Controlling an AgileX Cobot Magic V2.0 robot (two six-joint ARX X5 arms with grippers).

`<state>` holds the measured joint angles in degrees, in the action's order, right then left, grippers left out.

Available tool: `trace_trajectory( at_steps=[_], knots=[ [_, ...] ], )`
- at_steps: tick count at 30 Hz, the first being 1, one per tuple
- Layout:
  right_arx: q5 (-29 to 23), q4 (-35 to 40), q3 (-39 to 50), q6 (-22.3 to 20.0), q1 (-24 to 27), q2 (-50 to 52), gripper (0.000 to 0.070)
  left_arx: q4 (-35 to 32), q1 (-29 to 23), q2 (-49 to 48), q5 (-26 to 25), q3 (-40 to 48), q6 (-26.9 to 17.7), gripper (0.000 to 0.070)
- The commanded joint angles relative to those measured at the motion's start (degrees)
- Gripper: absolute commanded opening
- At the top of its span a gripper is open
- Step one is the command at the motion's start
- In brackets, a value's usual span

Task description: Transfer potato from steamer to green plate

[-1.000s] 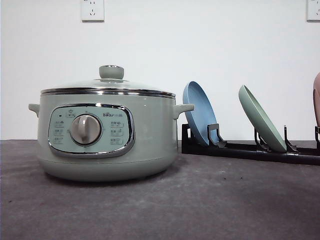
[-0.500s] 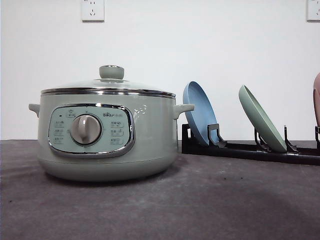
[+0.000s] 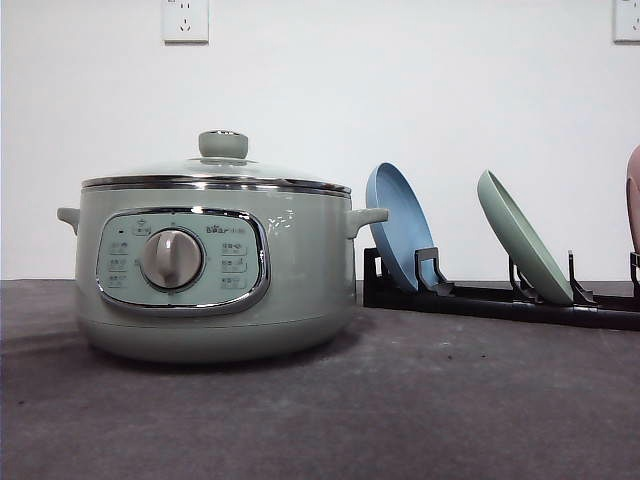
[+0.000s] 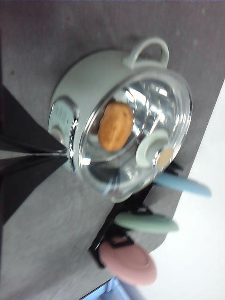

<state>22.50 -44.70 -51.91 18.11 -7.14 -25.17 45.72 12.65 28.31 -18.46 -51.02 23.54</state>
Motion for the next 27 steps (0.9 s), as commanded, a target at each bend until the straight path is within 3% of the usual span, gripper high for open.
trace_trajectory(
  at_steps=[1,8,13,27],
  knots=[
    [1.99,-1.48,-2.71,-3.3,-0.24,-1.94,0.0004,1.58,0.48,2.03,-3.04,-2.91,-3.2,0.0002],
    [8.56,-8.82,-9.87,-10.89,-0.38,-8.31,0.0004,9.19,1.71,8.9,-13.17,-8.95,-11.42,0.0002],
    [11.14,-12.58,-12.26,-14.42,-2.08,-9.16,0.0004,7.5,2.16,9.98,-13.57,-9.35,-13.89,0.0002],
    [8.96,-11.04,-12.71,-14.3,-2.23,-9.12,0.0005,0.98,2.16,10.7,-13.55,-9.33,-13.91,0.0009]
  ],
)
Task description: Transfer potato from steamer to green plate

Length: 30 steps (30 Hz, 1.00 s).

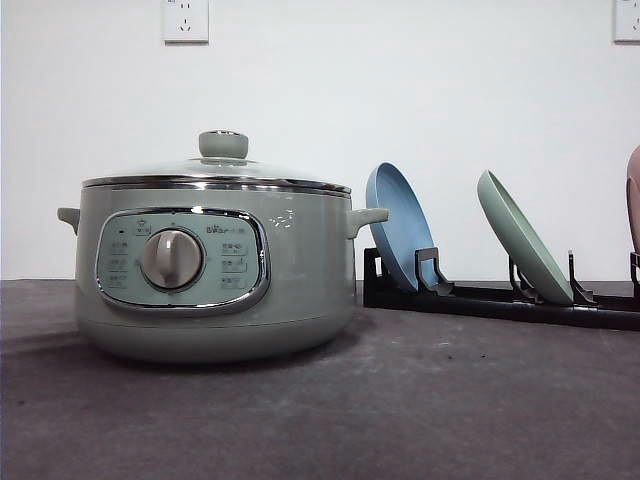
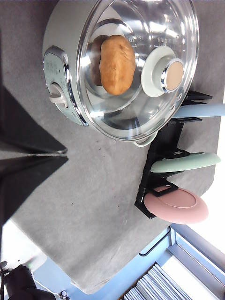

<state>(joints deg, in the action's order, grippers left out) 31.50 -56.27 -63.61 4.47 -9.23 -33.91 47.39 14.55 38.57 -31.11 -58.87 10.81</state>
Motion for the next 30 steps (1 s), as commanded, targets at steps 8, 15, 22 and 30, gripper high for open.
trace_trajectory(
  at_steps=[8,15,22,30],
  knots=[
    [-0.08,0.96,-1.01,-0.66,-0.13,-0.48,0.0005,-0.74,0.55,0.46,-0.88,-1.49,-1.98,0.0122],
    [-0.08,0.96,-1.01,-0.85,-0.13,-0.5,0.0218,-0.74,0.55,0.48,-0.89,-1.51,-2.67,0.0524],
    [-0.79,0.98,-1.01,-0.82,-0.13,-0.48,0.0646,-0.78,0.55,0.62,-0.88,-1.49,-2.86,0.07],
    [-1.63,0.96,-1.01,0.14,-0.13,-0.66,0.0648,-0.76,0.54,1.11,-0.88,-1.49,-2.84,0.07]
  ],
)
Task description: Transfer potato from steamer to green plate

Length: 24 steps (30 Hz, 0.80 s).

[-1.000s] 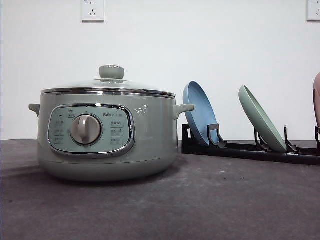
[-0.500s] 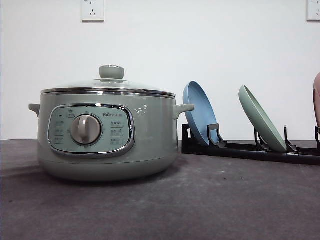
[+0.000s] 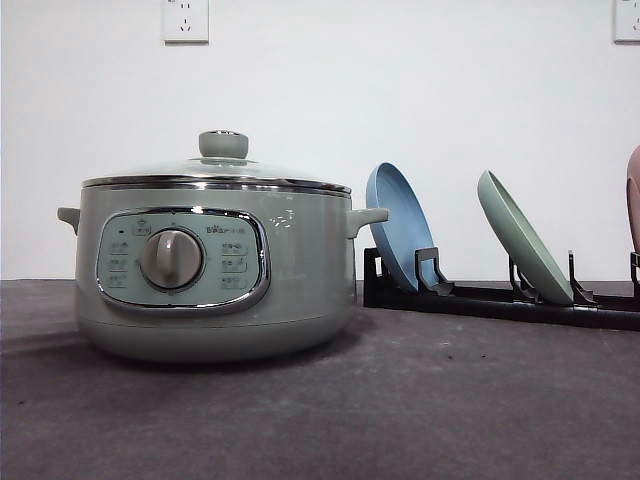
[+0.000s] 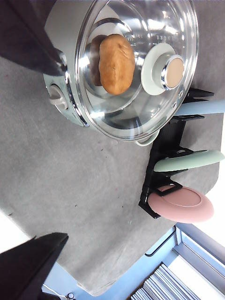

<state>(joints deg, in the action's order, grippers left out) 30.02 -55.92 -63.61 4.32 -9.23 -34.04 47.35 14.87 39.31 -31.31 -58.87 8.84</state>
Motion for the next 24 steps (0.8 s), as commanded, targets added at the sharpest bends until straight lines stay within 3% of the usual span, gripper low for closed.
trace_trajectory(
  at_steps=[1,6,13,24],
  knots=[
    [-0.39,0.63,-1.01,0.69,-0.13,-0.89,0.0647,-0.72,0.2,0.37,-0.7,-1.49,-0.89,0.07],
    [-2.21,1.66,-1.01,3.09,-0.13,-4.99,0.0647,-0.82,0.2,0.37,-0.7,-1.49,-0.89,0.07],
    [-2.83,10.62,-1.43,7.39,-0.13,-17.71,0.0646,-2.37,0.2,0.37,-0.7,-1.49,-0.85,0.07],
    [-11.95,14.4,-17.77,5.62,0.07,-46.5,0.0638,-2.36,0.22,0.37,-0.7,-1.49,-0.89,0.07]
  ],
)
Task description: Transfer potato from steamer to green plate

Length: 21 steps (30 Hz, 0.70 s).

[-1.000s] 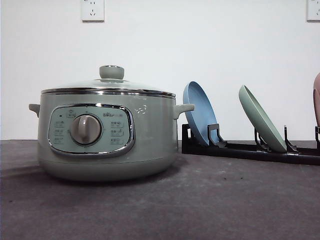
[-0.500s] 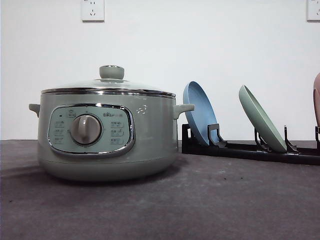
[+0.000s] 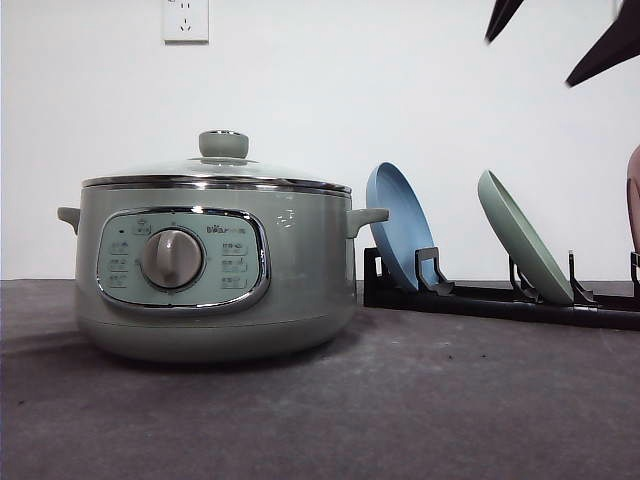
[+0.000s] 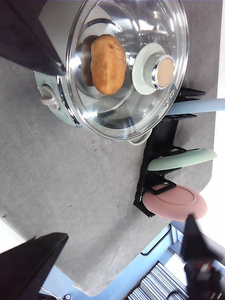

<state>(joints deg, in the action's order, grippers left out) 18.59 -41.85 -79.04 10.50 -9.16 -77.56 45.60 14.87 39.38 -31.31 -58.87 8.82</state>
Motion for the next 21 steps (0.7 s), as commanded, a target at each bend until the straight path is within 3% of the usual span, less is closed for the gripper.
trace_trajectory(
  at_steps=[1,9,16,21],
  knots=[
    [-0.64,0.34,-4.21,-0.51,0.09,-5.29,0.0638,-0.61,0.2,0.31,-0.68,-1.49,-0.87,0.07],
    [-0.66,1.53,-17.41,1.34,1.83,-21.03,0.0616,-0.61,0.22,0.31,-0.68,-1.49,-0.85,0.07],
    [-0.63,4.62,-21.21,4.22,3.55,-28.44,0.0609,-0.36,0.22,0.31,-0.7,-1.49,-0.85,0.07],
    [-0.5,7.99,-21.21,4.94,4.37,-31.27,0.0528,-0.17,0.22,0.31,-0.7,-1.49,-0.83,0.07]
  ],
)
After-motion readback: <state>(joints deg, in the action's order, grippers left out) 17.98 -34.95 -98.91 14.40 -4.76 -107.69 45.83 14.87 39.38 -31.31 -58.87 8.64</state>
